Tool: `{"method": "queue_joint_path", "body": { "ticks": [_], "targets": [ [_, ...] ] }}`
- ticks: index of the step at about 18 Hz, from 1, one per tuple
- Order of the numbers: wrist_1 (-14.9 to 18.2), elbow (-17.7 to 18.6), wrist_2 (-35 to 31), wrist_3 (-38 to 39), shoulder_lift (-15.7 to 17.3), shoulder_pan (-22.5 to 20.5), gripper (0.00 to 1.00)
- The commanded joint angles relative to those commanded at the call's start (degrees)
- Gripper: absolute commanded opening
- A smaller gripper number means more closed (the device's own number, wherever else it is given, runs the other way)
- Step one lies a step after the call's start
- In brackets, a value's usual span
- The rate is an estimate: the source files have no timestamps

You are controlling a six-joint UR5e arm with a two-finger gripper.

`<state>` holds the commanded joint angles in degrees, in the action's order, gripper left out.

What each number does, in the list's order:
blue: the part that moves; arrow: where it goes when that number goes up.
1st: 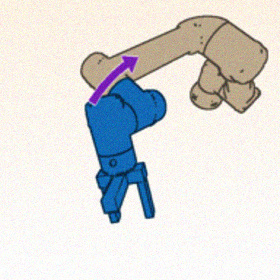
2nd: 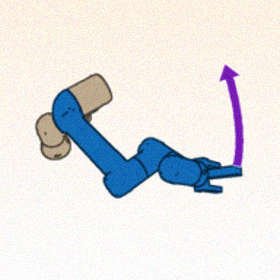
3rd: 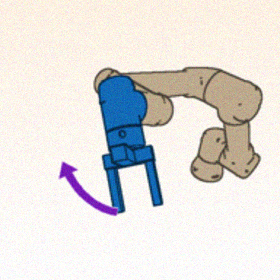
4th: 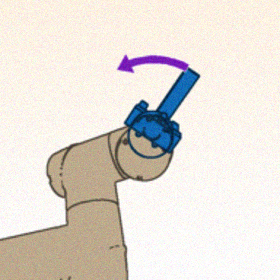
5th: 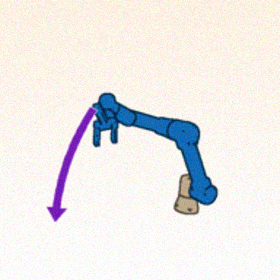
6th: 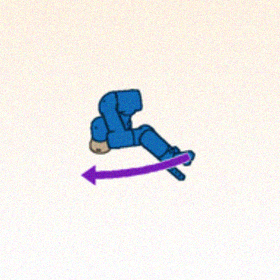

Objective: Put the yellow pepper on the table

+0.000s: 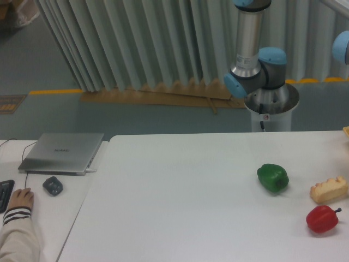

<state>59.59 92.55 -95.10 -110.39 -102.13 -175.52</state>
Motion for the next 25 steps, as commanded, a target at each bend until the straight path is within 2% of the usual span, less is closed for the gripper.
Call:
{"method": "queue_joint_path", "body": {
  "ticks": [25],
  "targets": [
    [0.00, 0.79, 1.85, 0.00, -0.09, 0.53, 1.00]
  ]
}}
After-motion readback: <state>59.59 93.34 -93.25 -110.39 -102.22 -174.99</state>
